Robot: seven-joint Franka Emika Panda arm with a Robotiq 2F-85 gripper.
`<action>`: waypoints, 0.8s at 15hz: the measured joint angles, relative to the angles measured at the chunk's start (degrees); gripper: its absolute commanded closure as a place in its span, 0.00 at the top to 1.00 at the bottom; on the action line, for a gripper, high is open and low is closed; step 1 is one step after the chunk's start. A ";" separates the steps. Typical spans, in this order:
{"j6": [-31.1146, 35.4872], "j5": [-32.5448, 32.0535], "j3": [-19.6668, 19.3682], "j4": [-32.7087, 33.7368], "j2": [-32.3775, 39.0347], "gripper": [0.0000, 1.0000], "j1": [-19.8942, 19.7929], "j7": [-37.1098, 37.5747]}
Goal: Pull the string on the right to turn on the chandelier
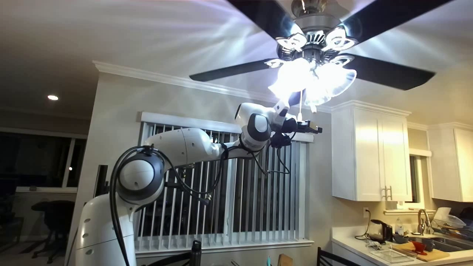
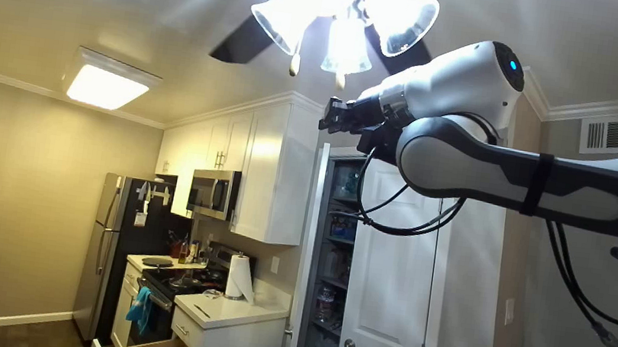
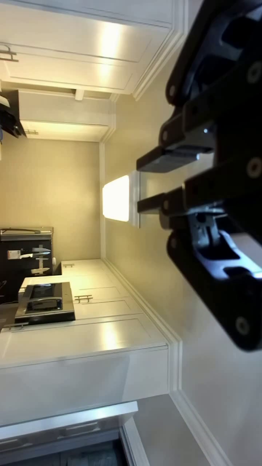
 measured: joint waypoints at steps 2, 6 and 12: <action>-2.26 0.05 0.03 -0.16 0.00 0.69 0.94 -0.02; -13.12 -1.67 -2.20 -0.77 0.29 0.95 6.67 -0.20; -31.80 -5.70 -11.51 -4.62 3.93 1.00 19.41 -0.20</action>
